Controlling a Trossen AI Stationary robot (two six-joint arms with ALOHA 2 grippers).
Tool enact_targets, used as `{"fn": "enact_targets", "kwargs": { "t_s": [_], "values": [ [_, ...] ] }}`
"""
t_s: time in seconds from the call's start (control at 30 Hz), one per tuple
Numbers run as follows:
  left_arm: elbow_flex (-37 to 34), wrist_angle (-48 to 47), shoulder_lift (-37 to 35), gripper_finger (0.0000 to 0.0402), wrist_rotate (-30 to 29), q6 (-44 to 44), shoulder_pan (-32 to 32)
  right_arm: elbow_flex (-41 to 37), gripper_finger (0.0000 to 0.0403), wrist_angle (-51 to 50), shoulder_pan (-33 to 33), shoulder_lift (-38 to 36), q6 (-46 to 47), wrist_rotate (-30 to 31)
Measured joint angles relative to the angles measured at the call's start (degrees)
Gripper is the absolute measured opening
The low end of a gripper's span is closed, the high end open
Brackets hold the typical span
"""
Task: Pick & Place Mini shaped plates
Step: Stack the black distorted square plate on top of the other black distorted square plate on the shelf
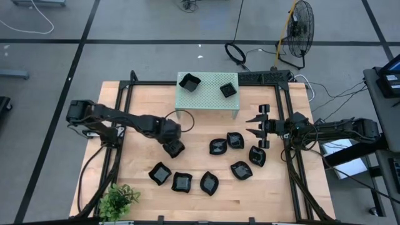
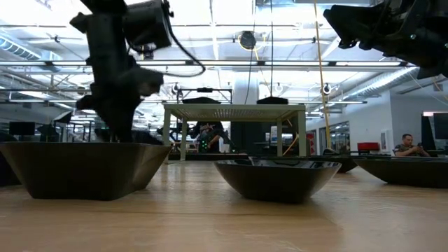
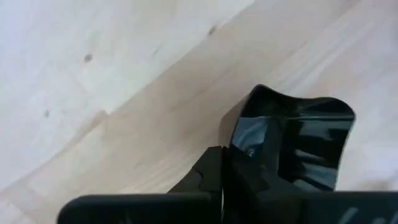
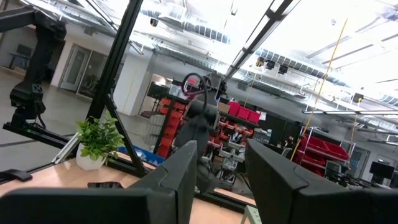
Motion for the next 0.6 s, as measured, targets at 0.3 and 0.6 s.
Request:
{"fn": "enact_targets", "kwargs": {
  "t_s": [0.3,0.6],
  "values": [
    [0.1,4.3,-12.7,0.0013,-5.5,4.9,-0.1,0.0,0.0125,0.0,0.0,0.0,0.0,0.0],
    [0.1,25.7,-23.6,0.0011,-11.9,18.0,6.8,0.0,0.0125,0.2,0.0,0.0,0.0,0.0]
  ]
}}
